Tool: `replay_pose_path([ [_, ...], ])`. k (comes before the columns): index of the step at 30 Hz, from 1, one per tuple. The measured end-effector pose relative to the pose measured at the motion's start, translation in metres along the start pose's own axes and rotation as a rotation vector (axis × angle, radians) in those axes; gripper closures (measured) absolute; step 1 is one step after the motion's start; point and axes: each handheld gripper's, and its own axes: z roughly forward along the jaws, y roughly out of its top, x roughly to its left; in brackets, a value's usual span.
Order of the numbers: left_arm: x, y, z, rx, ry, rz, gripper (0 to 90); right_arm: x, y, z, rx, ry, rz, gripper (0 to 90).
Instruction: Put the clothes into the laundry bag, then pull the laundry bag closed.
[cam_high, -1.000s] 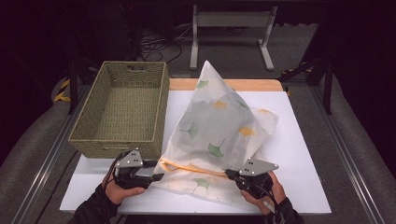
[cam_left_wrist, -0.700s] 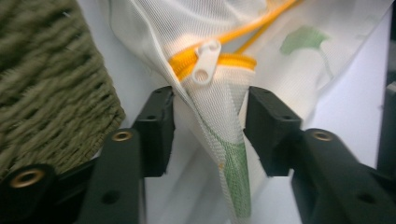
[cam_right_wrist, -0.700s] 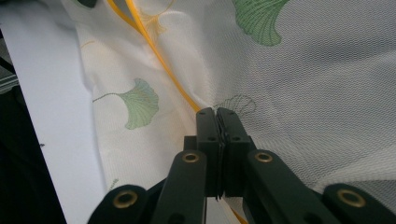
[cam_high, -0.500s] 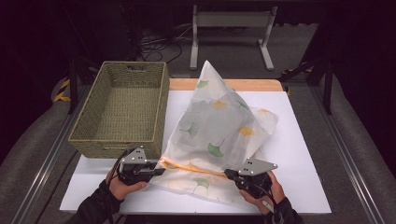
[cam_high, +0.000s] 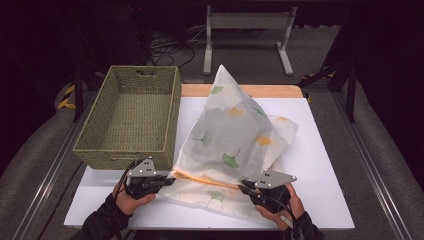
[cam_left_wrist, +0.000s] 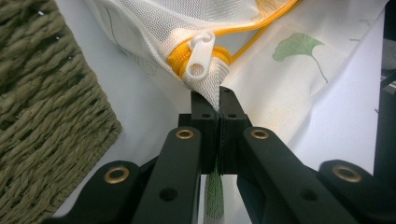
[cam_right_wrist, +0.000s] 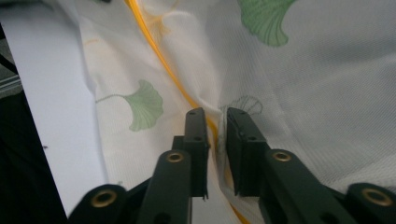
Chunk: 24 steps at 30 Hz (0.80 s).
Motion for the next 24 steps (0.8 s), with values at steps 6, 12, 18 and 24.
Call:
replay_pose_path([
  [6, -0.003, -0.001, 0.004, 0.009, 0.000, 0.005, 88.4, 0.008, 0.015, -0.011, -0.096, -0.019, 0.005, 67.2],
  [12, -0.010, -0.002, 0.008, 0.026, 0.015, 0.018, 88.4, 0.029, 0.050, 0.001, -0.200, 0.005, -0.004, 65.8],
  [18, -0.015, -0.004, 0.012, 0.034, 0.035, 0.021, 88.3, 0.053, 0.084, 0.055, -0.187, 0.063, -0.024, 61.2],
  [24, -0.018, -0.006, 0.013, 0.037, 0.035, 0.029, 88.1, 0.066, 0.105, 0.097, -0.163, 0.070, -0.025, 59.0],
])
